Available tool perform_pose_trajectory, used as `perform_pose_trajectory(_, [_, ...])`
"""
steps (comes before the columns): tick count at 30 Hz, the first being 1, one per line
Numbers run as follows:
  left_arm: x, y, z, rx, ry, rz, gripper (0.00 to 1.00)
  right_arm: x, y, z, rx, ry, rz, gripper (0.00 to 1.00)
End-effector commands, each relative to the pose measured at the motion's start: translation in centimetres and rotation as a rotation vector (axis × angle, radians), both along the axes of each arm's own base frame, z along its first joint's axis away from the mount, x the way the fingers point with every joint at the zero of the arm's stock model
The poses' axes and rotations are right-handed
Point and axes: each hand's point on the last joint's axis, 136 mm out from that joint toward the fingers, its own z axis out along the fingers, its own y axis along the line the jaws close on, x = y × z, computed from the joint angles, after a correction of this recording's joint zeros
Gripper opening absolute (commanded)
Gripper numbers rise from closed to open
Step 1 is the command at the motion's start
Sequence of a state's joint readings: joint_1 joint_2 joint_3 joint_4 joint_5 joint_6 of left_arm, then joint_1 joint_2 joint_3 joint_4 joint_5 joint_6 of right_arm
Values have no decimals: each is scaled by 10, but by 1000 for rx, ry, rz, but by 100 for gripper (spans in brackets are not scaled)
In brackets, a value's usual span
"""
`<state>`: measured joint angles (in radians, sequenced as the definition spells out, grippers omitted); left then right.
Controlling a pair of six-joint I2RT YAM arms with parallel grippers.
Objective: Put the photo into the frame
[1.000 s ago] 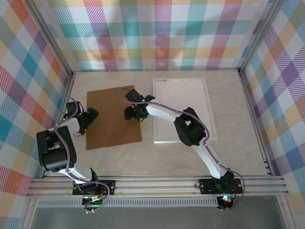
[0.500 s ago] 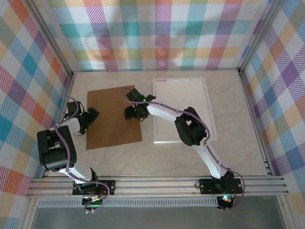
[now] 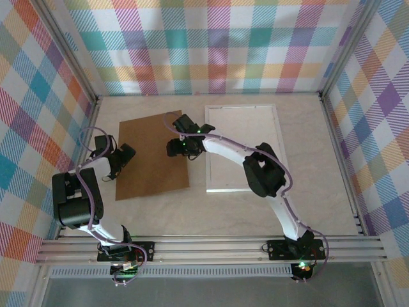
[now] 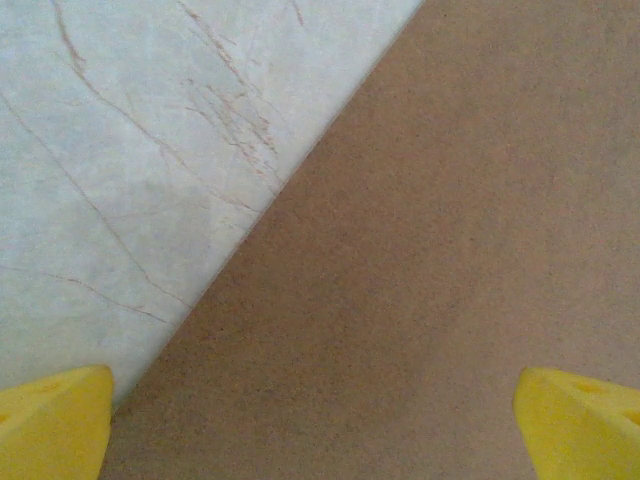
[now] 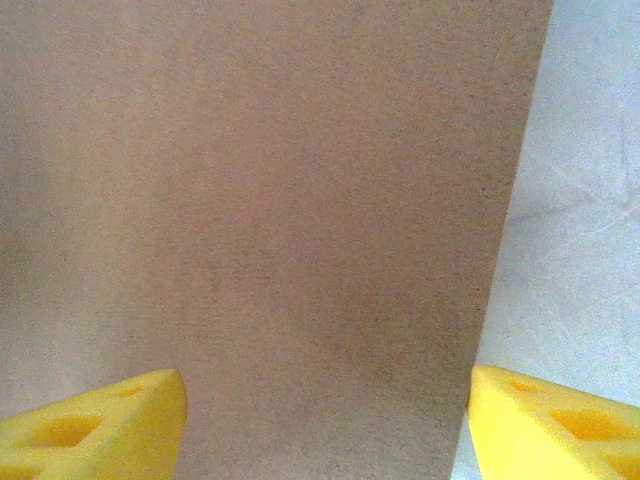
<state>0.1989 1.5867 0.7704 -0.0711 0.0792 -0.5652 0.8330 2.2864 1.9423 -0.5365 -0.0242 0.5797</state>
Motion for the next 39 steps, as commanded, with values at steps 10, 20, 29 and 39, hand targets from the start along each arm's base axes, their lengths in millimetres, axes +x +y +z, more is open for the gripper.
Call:
perform_pose_trajectory(10, [4, -168, -5, -357, 15, -359, 100, -6, -9, 49, 148, -49, -5, 73])
perform_pose_trajectory(20, [4, -189, -15, -339, 63, -398, 100, -1, -55, 31, 86, -32, -93, 74])
perform_pose_trajectory(29, [-1, -186, -13, -319, 78, -405, 100, 9, -89, 22, -37, -59, -150, 83])
perform_pose_trajectory(39, [-1, -158, 6, -153, 81, -402, 100, 36, -139, 20, -46, -69, -229, 88])
